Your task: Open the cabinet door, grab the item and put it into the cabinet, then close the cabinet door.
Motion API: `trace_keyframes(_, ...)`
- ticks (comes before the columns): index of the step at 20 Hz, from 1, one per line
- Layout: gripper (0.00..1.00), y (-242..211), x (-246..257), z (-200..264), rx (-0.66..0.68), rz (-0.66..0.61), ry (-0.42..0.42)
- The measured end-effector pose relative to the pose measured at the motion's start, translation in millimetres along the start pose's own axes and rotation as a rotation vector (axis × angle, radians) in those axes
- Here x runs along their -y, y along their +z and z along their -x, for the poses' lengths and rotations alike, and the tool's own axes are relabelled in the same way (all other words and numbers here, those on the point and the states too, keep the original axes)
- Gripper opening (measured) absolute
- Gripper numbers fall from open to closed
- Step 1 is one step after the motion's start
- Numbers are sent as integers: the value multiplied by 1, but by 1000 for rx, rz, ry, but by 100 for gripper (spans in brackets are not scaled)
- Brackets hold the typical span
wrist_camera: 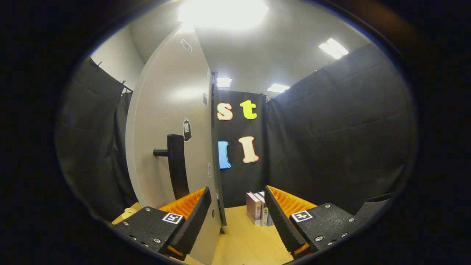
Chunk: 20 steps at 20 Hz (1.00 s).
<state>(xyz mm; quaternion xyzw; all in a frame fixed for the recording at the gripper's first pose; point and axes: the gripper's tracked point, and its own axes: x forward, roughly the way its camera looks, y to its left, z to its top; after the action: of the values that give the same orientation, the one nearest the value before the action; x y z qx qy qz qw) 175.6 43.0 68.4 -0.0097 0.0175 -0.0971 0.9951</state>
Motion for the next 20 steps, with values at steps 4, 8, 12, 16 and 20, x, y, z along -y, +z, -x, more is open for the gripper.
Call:
trace_keyframes(4,91,1,-23,-1,0,-7,45)
trace_keyframes(8,91,-3,-48,-6,-15,-30,103)
trace_keyframes(12,91,-6,-68,-15,-34,-63,133)
trace_keyframes(16,91,-5,-89,-22,-40,-80,158)
trace_keyframes(20,92,-10,-113,-29,-51,-87,205)
